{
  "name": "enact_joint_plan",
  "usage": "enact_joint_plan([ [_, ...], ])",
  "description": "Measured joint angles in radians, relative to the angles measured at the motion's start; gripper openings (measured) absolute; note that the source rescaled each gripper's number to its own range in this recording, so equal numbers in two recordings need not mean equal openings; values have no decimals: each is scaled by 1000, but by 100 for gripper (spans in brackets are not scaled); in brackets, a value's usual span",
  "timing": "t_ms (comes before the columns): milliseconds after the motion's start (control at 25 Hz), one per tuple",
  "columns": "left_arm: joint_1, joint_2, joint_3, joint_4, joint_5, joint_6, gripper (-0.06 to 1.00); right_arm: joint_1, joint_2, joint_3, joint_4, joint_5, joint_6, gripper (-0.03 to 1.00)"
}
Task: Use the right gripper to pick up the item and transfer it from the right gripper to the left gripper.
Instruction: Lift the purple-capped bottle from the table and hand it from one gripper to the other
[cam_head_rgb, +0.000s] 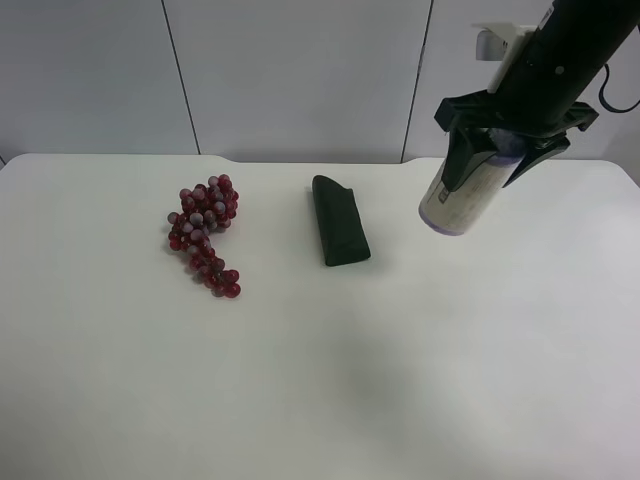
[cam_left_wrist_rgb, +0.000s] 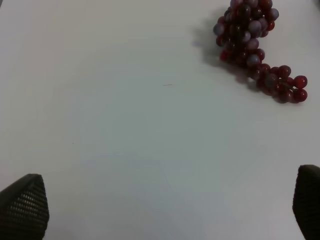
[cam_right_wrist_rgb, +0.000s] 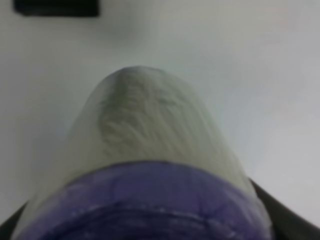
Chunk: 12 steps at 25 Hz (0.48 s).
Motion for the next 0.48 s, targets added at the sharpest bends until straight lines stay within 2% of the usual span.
enact_joint_plan([
  [480,0,0,0,0,0,0,100,212,-69,0,29,38,-63,0],
])
